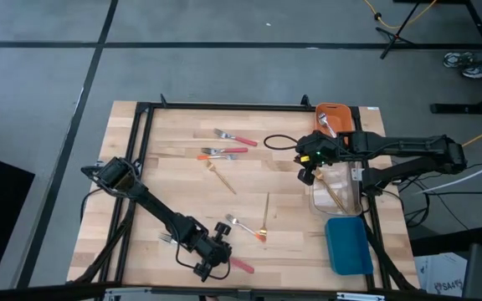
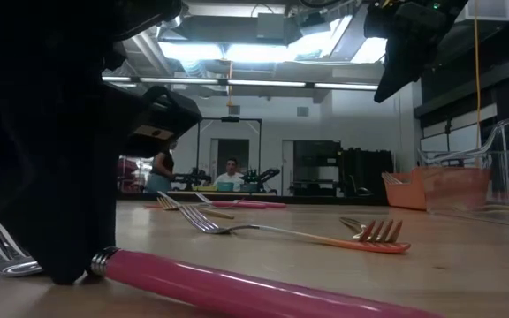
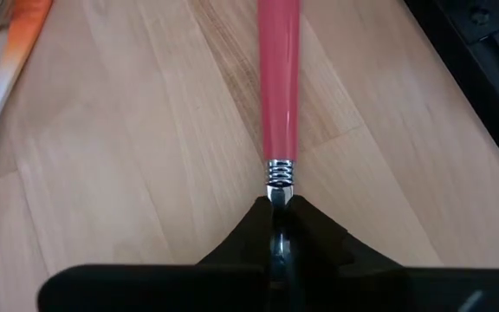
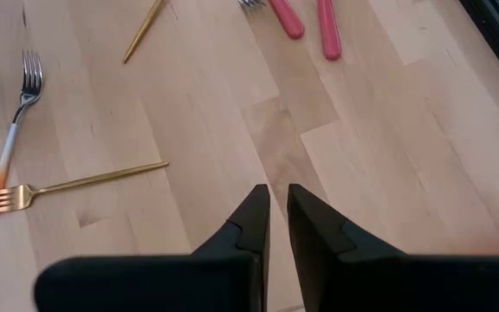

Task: Sort silverware by color (type)
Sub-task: Put the pink fork into the blue bin

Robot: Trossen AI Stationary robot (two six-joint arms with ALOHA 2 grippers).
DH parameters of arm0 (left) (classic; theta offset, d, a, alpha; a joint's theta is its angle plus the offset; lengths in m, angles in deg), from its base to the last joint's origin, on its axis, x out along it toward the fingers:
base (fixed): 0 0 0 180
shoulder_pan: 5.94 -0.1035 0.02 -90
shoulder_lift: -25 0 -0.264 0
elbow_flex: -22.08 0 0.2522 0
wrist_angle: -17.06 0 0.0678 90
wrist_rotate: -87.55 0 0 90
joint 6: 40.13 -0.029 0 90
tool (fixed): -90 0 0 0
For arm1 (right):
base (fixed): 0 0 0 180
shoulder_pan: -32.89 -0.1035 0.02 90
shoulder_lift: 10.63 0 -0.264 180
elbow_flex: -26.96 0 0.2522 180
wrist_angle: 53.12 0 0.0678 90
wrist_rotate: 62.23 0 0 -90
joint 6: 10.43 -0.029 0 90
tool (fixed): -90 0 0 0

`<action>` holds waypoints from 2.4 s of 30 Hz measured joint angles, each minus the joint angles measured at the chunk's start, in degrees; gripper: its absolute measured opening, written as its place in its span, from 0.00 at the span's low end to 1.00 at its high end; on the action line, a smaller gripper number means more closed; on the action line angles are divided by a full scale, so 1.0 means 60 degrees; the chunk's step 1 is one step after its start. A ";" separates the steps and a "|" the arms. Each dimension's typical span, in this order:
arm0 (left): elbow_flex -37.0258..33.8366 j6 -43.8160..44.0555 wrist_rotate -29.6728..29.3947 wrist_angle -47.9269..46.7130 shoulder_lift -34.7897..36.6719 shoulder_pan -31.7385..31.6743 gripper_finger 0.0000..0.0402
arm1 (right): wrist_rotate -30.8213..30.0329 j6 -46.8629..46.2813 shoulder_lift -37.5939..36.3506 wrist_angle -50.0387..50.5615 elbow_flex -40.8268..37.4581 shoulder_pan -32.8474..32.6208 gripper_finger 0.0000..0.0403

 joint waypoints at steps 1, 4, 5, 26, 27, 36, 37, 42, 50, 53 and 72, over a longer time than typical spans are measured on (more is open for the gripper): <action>0.0017 0.0000 -0.0035 -0.0007 0.0012 0.0000 0.05 | 0.0000 0.0000 0.0000 0.0000 0.0000 0.0000 0.09; 0.0091 0.0007 -0.0130 -0.0059 0.0039 -0.0031 0.05 | 0.0000 0.0000 0.0000 0.0000 0.0000 0.0000 0.09; 0.0094 0.0006 -0.0176 -0.0061 0.0078 -0.0039 0.05 | 0.0000 0.0000 0.0000 0.0003 0.0000 0.0000 0.09; 0.0204 -0.1021 -0.1734 0.0204 0.0167 -0.0786 0.04 | 0.0328 -0.0474 0.0000 -0.0064 0.0000 0.0018 0.25; 0.0266 -0.1226 -0.1821 0.0210 0.0176 -0.0845 0.04 | 0.0455 -0.0477 0.0000 -0.0079 0.0000 0.0018 0.27; 0.0938 -0.3516 -0.2820 0.0182 0.0193 -0.1307 0.04 | 0.2731 -0.0506 0.0060 -0.1406 -0.0003 0.0018 0.41; 0.1003 -0.3761 -0.2887 0.0181 0.0193 -0.1366 0.04 | 0.3020 -0.0535 0.0072 -0.1624 -0.0002 0.0018 0.41; 0.1173 -0.4778 -0.3300 0.0150 0.0197 -0.1633 0.04 | 0.3956 -0.1535 0.0363 -0.2475 -0.0004 0.0018 0.42; 0.1184 -0.5841 -0.4222 0.0367 0.0197 -0.2086 0.04 | 0.4762 -0.2166 0.1047 -0.2692 -0.0007 0.0011 0.42; 0.1184 -0.6136 -0.4425 0.0627 0.0197 -0.2230 0.04 | 0.4775 -0.2178 0.1292 -0.2697 -0.0007 0.0007 0.42; 0.1184 -0.6772 -0.4347 0.1812 0.0200 -0.2752 0.05 | 0.4768 -0.1395 0.1701 -0.2582 -0.0007 0.0007 0.42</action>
